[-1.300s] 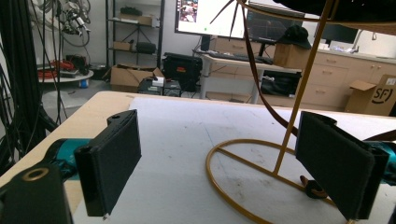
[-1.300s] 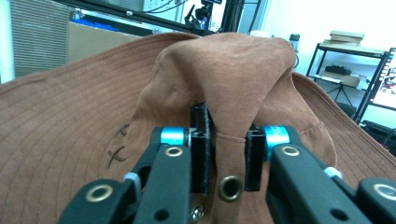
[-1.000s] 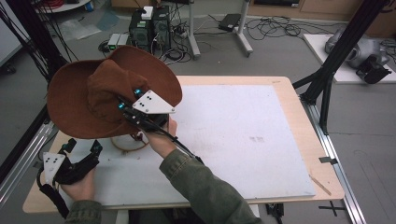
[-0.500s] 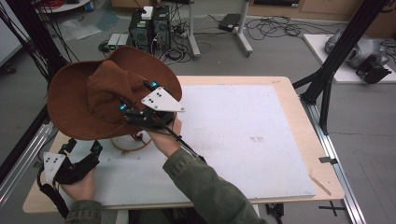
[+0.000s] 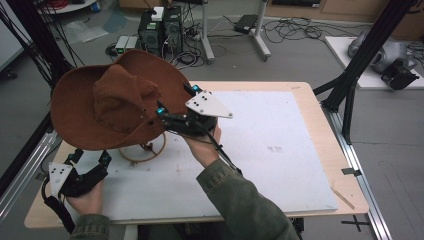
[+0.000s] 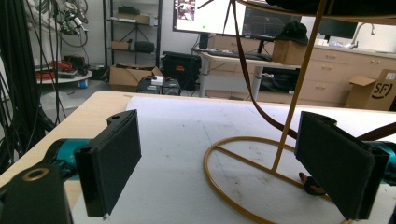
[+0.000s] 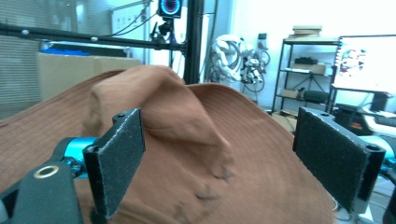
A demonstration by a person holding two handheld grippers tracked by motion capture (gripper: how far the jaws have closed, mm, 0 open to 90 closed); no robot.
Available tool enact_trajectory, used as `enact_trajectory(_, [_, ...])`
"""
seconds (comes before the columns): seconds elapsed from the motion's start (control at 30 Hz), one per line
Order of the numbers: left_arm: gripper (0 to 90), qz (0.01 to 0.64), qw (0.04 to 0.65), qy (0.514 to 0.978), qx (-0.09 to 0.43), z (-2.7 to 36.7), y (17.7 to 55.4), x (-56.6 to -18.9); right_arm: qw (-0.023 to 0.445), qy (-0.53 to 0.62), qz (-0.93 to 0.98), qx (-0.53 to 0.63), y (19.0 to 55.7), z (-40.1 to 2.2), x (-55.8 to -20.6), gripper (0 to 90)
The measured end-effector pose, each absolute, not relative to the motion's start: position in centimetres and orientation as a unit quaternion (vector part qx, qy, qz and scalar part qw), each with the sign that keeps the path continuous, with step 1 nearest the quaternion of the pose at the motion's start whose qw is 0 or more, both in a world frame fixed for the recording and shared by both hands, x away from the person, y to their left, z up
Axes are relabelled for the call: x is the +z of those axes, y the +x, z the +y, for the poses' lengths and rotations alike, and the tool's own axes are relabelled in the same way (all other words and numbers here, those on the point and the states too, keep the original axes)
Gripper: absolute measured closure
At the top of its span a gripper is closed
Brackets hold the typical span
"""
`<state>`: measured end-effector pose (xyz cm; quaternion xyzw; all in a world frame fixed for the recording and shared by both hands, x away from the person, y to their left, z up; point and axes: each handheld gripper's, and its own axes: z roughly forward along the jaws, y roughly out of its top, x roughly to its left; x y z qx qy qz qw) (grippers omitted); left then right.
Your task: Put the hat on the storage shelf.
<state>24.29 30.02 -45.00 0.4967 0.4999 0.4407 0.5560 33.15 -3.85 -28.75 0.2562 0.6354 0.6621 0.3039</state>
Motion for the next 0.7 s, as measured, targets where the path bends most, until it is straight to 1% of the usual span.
enact_trajectory(0.2, [14.7,0.497,0.555,0.499,0.442,29.8,24.4,-45.0,0.321,0.273,0.63,0.653,33.0,-6.4,-29.3,16.0])
enact_trajectory(0.23, [14.7,0.496,0.555,0.501,0.441,29.8,24.4,-45.0,0.327,0.283,0.624,0.651,32.9,-7.4,-29.5,16.0])
enact_trajectory(0.4, [14.7,0.495,0.556,0.501,0.442,29.6,24.4,-45.0,0.333,0.302,0.617,0.646,33.0,-9.5,-30.1,16.0])
enact_trajectory(0.7, [14.7,0.495,0.553,0.505,0.441,29.6,24.4,-45.0,0.351,0.325,0.614,0.627,32.8,-12.3,-31.9,14.1])
